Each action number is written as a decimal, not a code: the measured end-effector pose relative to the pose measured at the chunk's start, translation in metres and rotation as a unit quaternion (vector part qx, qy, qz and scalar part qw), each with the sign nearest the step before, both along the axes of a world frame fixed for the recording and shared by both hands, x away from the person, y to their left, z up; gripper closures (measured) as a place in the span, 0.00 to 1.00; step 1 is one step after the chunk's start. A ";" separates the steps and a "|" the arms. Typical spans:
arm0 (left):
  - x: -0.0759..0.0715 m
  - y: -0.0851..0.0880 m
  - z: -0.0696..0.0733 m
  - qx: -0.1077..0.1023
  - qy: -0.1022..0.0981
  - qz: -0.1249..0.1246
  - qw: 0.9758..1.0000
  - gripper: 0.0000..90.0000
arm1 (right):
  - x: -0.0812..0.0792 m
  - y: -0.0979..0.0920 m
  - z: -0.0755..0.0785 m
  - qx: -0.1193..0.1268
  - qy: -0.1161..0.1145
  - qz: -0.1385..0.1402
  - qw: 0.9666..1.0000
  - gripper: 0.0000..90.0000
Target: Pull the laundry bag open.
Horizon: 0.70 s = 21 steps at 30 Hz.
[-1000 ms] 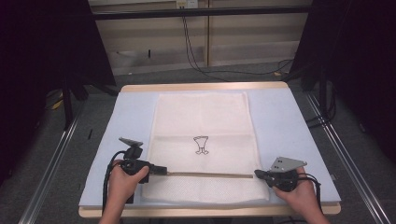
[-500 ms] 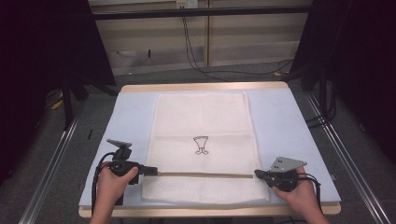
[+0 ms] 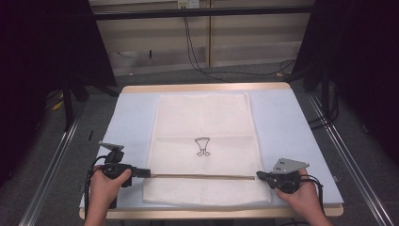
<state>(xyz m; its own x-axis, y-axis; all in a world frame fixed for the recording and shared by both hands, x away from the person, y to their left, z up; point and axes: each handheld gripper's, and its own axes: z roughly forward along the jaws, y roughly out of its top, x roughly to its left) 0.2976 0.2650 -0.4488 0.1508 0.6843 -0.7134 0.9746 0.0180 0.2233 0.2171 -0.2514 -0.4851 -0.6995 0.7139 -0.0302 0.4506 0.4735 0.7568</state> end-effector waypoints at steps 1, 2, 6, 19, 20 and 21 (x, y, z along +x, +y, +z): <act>0.000 0.003 0.000 0.001 -0.003 0.003 1.000 0.97 | 0.000 0.000 0.000 0.000 0.000 0.000 1.000 1.00; 0.000 0.005 0.000 0.000 -0.003 0.002 1.000 0.97 | 0.000 0.000 0.000 0.000 0.000 0.000 1.000 1.00; -0.001 0.013 0.000 0.006 -0.004 0.009 1.000 0.97 | 0.000 0.000 0.000 -0.001 -0.001 0.000 1.000 1.00; -0.002 0.033 -0.005 0.011 0.004 0.036 0.999 0.97 | 0.000 0.000 0.000 -0.001 -0.001 0.000 1.000 1.00; -0.002 0.033 -0.006 0.011 0.003 0.032 0.999 0.97 | 0.000 0.000 0.000 -0.001 -0.001 0.000 1.000 1.00; -0.002 0.033 -0.005 0.015 0.005 0.036 0.999 0.97 | 0.000 0.000 0.000 -0.001 -0.001 0.000 1.000 1.00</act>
